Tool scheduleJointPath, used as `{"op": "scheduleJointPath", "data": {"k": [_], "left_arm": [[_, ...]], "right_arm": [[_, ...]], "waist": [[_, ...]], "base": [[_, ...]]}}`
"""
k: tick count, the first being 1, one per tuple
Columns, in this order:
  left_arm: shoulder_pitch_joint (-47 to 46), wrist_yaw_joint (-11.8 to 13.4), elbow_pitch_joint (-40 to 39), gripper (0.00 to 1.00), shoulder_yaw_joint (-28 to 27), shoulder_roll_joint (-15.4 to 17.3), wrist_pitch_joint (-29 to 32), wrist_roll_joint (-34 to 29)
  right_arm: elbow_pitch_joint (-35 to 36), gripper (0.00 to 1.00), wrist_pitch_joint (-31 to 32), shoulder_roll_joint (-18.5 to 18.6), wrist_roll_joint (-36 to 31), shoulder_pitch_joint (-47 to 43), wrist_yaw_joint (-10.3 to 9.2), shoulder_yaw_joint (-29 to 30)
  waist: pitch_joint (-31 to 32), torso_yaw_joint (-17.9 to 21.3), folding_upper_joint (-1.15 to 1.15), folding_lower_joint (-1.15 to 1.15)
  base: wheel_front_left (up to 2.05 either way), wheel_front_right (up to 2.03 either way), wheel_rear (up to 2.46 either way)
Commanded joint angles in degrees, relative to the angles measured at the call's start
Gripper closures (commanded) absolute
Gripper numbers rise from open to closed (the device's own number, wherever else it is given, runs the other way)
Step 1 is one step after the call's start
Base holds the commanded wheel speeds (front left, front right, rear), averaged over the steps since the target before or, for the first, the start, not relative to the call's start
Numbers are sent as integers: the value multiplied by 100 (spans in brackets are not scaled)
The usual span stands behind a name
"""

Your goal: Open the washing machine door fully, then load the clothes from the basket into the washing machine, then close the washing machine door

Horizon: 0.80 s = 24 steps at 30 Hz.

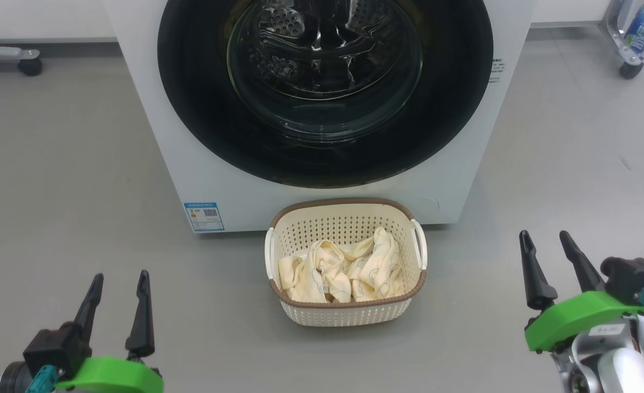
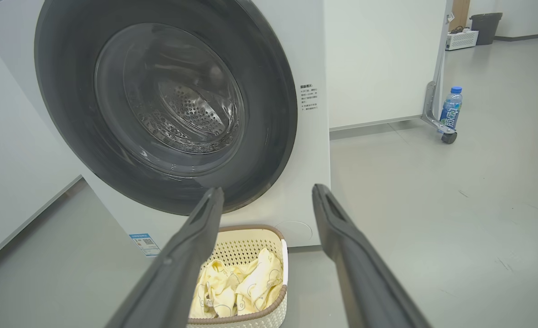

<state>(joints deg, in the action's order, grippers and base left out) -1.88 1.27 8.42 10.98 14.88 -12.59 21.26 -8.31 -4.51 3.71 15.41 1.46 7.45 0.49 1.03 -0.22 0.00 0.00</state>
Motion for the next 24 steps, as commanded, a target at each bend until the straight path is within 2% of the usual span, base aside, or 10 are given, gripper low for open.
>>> {"op": "scheduleJointPath", "data": {"k": [1, 24], "left_arm": [[-262, 38, -191, 0, -257, 160, -43, 4], [-306, 13, -78, 0, -213, 252, -103, 69]], "right_arm": [[220, 0, -18, 50, -77, 176, 3, -84], [201, 0, -53, 10, -146, 177, 3, -36]], "waist": [[-3, 1, 0, 0], [-41, -22, 0, 0]], "base": [[0, 0, 0], [0, 0, 0]]}}
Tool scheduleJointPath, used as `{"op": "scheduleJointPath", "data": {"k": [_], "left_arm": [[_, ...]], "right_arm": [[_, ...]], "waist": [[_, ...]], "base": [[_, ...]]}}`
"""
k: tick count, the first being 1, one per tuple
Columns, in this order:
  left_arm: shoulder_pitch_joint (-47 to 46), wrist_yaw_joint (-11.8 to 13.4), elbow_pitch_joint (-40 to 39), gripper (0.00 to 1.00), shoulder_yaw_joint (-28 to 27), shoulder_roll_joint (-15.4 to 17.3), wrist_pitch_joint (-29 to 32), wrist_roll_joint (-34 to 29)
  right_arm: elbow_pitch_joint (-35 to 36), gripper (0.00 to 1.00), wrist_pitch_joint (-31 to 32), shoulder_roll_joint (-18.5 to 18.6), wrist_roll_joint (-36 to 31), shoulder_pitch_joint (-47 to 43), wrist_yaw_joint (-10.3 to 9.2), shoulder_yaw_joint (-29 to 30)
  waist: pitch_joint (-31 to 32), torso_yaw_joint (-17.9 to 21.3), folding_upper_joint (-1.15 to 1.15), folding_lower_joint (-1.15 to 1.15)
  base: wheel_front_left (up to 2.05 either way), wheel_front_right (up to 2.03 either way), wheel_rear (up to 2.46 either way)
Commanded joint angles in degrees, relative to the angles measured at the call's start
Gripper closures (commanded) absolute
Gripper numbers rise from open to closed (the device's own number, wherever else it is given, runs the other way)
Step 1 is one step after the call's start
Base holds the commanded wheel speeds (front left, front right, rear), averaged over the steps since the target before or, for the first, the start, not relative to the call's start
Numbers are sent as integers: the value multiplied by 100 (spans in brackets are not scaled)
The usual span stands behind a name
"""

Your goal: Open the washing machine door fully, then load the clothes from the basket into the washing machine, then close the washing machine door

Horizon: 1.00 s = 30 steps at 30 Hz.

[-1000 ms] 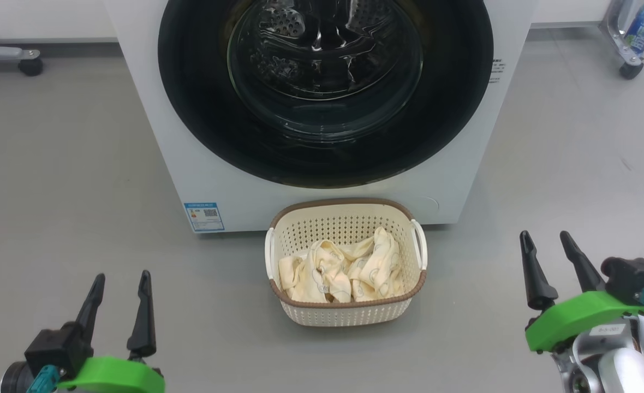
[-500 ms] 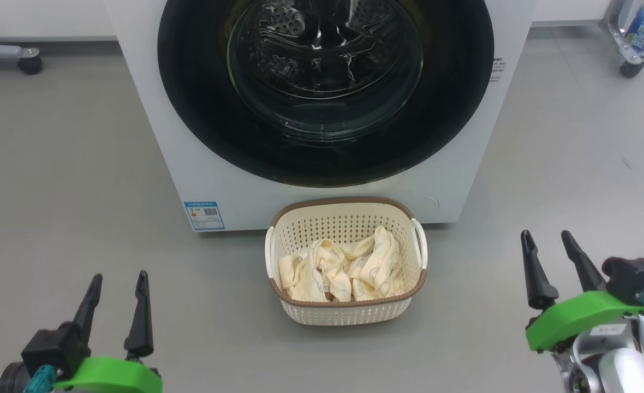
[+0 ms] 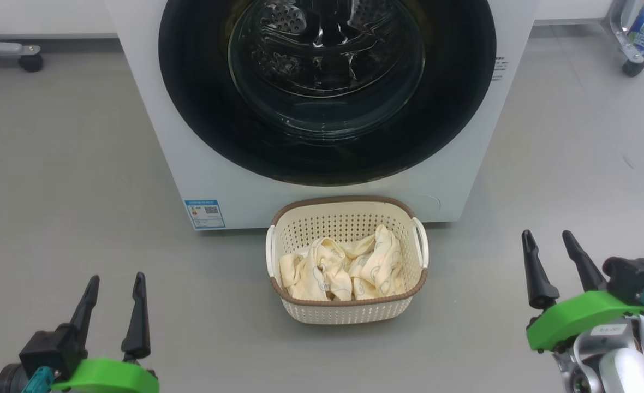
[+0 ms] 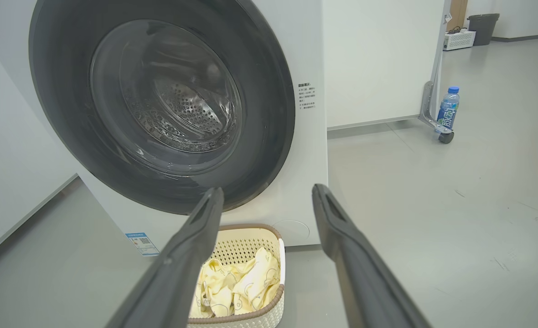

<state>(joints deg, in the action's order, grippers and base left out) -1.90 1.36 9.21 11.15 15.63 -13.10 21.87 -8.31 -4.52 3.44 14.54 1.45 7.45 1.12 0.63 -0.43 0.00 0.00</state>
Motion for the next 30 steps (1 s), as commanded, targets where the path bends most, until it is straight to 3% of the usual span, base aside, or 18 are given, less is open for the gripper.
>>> {"op": "scheduleJointPath", "data": {"k": [1, 12, 30], "left_arm": [[-307, -1, -156, 0, -223, 183, -55, 6], [-367, -40, -93, 0, -138, 214, -58, 23], [-413, 3, -106, 0, -152, 167, -110, 124]], "right_arm": [[199, 0, -53, 35, -61, 175, 3, -92], [202, 0, -64, 20, -64, 172, 3, -52], [164, 0, -94, 10, -58, 192, 3, -24]], "waist": [[-3, -2, 0, 0], [-38, -20, 0, 0], [-89, -63, 0, 0]], "base": [[4, 4, -7], [51, 51, -102], [119, 119, -237]]}}
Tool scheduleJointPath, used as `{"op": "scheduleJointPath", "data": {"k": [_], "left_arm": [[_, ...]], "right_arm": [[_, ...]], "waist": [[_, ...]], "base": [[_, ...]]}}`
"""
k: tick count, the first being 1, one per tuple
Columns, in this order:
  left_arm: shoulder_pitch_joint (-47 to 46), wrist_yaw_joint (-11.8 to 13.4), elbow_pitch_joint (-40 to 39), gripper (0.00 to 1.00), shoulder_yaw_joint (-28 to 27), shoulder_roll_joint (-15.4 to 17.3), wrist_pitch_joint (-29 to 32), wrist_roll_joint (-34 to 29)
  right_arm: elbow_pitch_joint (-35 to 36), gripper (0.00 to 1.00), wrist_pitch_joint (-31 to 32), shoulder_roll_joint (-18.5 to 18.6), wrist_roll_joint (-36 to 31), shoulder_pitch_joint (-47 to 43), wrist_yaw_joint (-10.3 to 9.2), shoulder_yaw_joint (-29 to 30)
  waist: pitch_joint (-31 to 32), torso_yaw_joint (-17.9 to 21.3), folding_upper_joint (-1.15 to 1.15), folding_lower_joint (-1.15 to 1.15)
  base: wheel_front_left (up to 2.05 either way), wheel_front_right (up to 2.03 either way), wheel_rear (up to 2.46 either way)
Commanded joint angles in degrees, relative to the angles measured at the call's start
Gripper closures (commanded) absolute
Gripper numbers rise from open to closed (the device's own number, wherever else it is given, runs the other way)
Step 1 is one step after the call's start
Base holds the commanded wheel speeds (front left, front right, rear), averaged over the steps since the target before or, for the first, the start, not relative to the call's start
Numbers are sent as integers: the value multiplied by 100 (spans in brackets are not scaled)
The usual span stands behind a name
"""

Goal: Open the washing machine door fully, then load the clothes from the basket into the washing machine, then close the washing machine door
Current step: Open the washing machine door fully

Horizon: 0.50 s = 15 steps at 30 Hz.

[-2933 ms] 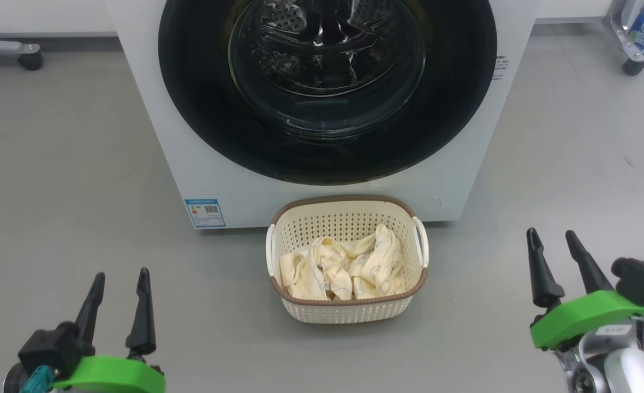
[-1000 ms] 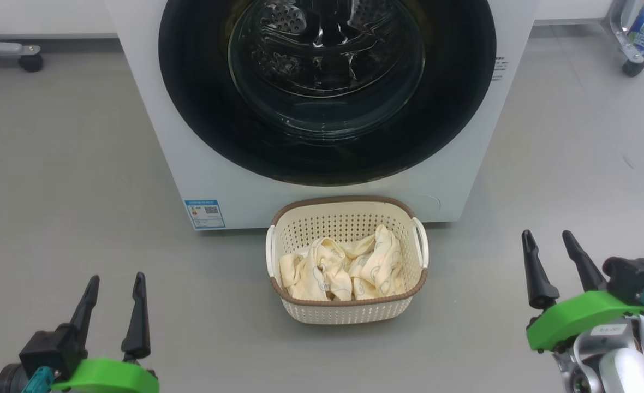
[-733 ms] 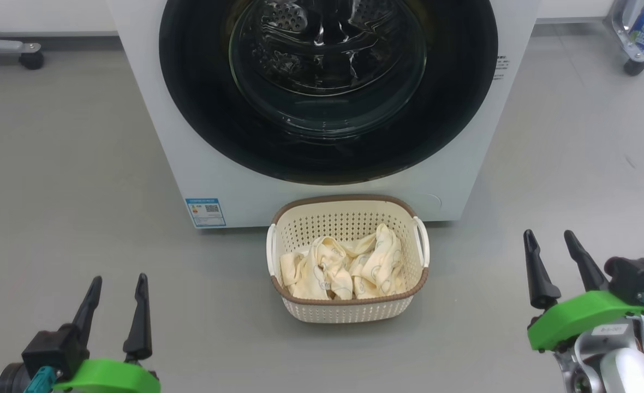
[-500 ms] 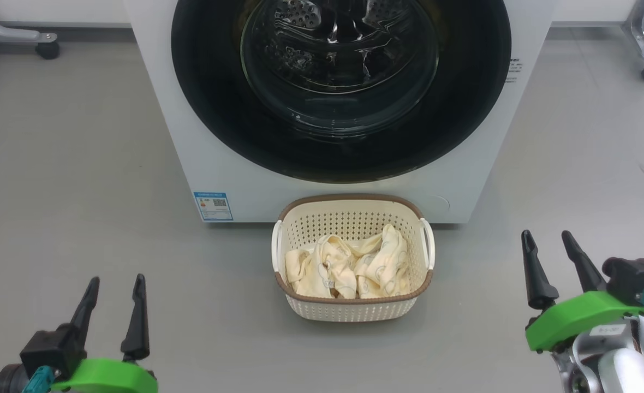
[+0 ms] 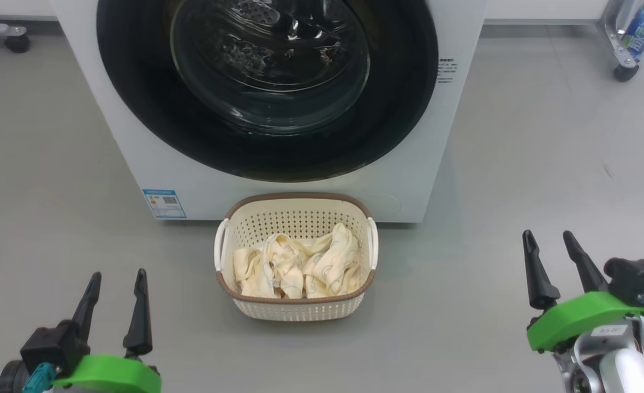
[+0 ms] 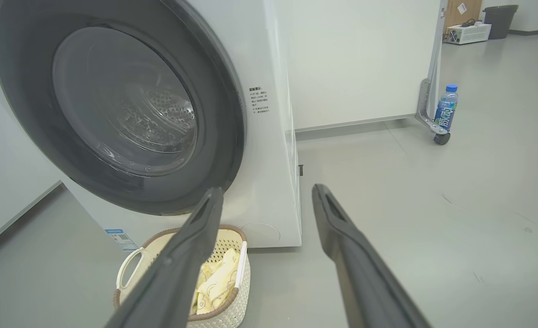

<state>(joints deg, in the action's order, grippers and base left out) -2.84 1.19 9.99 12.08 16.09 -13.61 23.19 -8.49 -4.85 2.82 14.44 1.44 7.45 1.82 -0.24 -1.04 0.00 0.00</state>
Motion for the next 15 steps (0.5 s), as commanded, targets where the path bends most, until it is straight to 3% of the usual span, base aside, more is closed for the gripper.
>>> {"op": "scheduleJointPath", "data": {"k": [1, 8, 15], "left_arm": [[-317, 18, -196, 0, -257, 106, -69, 2], [-303, -16, -244, 0, -227, 98, -101, -40], [-260, -3, -274, 0, -189, 85, -115, -79]], "right_arm": [[181, 0, -68, 71, -46, 193, 3, -87], [171, 0, -105, 68, -42, 186, 3, -58], [162, 0, -116, 65, -57, 157, 3, -45]], "waist": [[-2, -2, 0, 0], [-20, 0, 0, 0], [-8, 3, 0, 0]], "base": [[98, 98, -197], [67, 67, -134], [11, 11, -23]]}}
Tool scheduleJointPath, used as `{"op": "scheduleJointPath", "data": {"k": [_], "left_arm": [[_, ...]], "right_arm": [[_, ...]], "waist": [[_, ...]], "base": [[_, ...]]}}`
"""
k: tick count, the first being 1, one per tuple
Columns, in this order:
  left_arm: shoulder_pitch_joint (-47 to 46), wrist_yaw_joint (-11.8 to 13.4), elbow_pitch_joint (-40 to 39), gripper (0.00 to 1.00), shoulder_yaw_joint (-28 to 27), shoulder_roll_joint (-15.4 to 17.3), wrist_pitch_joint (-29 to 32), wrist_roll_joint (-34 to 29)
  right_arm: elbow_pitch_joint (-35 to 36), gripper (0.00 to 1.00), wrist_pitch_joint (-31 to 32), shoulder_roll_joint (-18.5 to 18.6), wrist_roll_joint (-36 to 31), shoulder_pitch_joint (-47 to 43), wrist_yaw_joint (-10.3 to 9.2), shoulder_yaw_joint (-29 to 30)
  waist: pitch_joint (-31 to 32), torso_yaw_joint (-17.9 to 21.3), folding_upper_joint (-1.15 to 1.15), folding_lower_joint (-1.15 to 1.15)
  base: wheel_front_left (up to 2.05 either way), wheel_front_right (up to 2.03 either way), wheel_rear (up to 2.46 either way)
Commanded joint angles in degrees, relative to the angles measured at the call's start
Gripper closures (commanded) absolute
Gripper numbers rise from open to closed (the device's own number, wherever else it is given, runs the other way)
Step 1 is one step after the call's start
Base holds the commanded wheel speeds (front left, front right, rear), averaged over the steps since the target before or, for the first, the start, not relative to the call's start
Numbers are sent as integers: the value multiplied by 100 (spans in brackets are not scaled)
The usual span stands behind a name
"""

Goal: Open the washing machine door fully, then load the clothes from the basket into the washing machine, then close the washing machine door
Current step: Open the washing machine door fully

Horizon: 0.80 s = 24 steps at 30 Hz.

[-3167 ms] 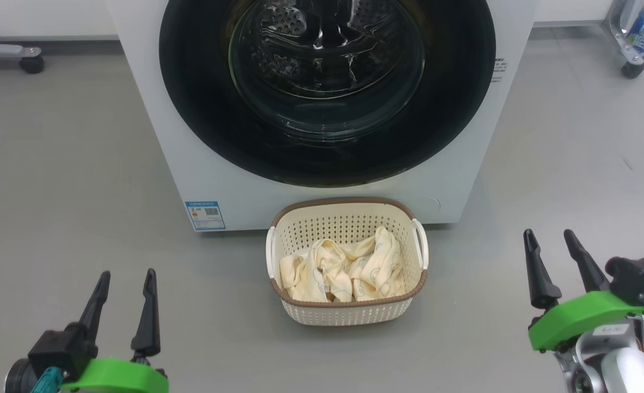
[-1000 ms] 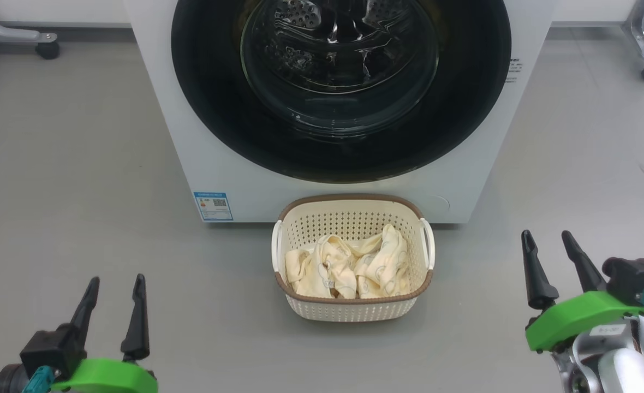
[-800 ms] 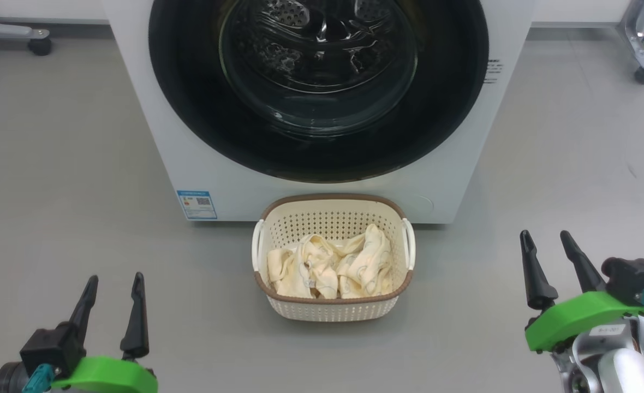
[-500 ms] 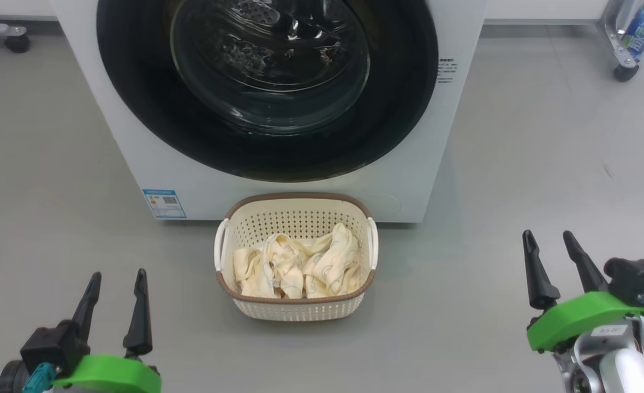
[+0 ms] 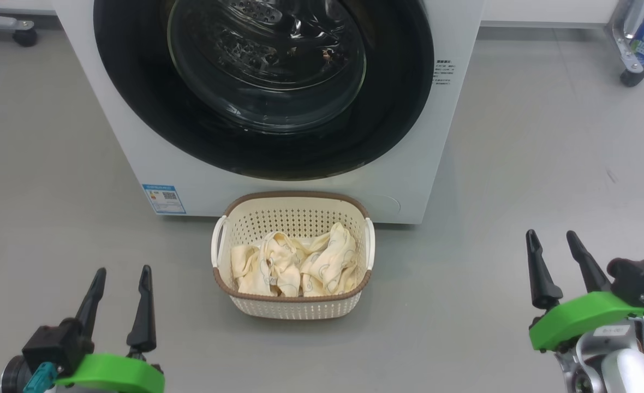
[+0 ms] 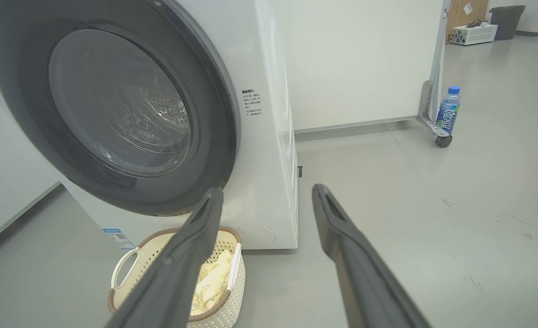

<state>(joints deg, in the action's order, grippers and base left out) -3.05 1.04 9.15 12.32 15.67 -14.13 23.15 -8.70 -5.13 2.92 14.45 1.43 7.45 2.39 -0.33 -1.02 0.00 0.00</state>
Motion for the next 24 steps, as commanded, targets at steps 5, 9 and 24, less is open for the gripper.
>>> {"op": "scheduleJointPath", "data": {"k": [5, 9, 24], "left_arm": [[-214, -12, -225, 0, -187, 133, -67, -72], [-204, -3, -264, 0, -186, 133, -70, -70], [-204, 78, -398, 0, -160, 136, -77, -130]], "right_arm": [[191, 0, -106, 51, -64, 159, 3, -99], [199, 0, -120, 48, -69, 173, 3, -94], [179, 0, -188, 41, -3, 336, 3, 32]], "waist": [[-8, 16, 0, 0], [-32, 25, 0, 0], [-208, 24, 0, 0]], "base": [[0, 0, 0], [0, 0, 0], [0, 0, 0]]}}
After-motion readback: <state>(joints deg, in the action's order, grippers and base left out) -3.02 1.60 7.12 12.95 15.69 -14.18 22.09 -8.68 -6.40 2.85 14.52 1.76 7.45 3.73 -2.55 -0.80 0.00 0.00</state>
